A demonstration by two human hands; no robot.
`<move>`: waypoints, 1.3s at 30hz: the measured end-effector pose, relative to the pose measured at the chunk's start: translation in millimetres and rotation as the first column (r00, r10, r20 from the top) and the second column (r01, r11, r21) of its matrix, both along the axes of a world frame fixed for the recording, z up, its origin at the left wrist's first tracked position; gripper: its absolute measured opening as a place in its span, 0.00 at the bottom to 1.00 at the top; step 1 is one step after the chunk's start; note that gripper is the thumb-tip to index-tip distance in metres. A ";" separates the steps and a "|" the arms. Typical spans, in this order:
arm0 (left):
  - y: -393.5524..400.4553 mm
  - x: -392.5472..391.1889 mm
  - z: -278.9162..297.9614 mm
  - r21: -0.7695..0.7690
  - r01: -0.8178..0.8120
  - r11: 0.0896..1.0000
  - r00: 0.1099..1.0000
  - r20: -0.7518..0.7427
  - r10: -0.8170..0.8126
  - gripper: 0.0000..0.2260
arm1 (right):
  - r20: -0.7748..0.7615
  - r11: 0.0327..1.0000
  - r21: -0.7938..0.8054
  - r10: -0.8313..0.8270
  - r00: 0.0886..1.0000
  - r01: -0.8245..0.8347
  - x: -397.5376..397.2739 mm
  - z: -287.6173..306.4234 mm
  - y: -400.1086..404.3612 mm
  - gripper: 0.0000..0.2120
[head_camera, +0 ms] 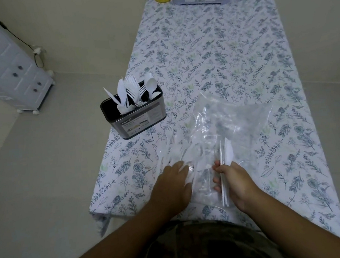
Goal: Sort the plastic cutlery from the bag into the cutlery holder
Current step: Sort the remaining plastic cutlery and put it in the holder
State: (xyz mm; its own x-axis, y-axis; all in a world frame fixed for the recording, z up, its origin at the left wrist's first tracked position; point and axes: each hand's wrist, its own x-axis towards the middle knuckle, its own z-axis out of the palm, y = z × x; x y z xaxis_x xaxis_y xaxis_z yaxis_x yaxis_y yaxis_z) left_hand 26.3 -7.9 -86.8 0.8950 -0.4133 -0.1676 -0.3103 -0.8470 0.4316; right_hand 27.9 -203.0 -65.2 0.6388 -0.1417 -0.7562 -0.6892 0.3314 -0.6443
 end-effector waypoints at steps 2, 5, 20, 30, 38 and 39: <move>1.5 2.0 1.0 0.003 -0.041 0.999 0.999 -0.019 0.041 0.26 | -0.004 1.000 -0.018 0.011 1.000 -0.011 -1.6 2.6 -0.7 0.08; 2.6 3.4 0.6 0.038 -0.058 0.998 0.997 -0.047 0.060 0.26 | 0.004 0.999 -0.022 0.026 1.000 -0.026 -2.9 5.0 -0.3 0.08; -31.5 4.3 43.4 -0.499 -0.565 0.657 0.787 -0.565 0.248 0.11 | 0.021 0.976 0.120 0.181 0.983 -0.182 2.7 10.7 12.0 0.21; -20.7 7.2 42.6 -0.580 -0.680 0.448 0.726 -0.619 0.301 0.10 | 0.245 0.846 -0.221 0.529 0.812 -0.485 6.5 39.9 34.2 0.17; 1.6 19.2 60.5 -0.668 -0.633 0.390 0.764 -0.458 0.455 0.13 | 0.346 0.801 -0.349 0.592 0.728 -0.486 31.0 64.0 57.9 0.16; 6.4 21.4 66.3 -0.685 -0.623 0.377 0.765 -0.434 0.476 0.13 | 0.359 0.795 -0.347 0.603 0.713 -0.498 35.9 68.1 63.6 0.16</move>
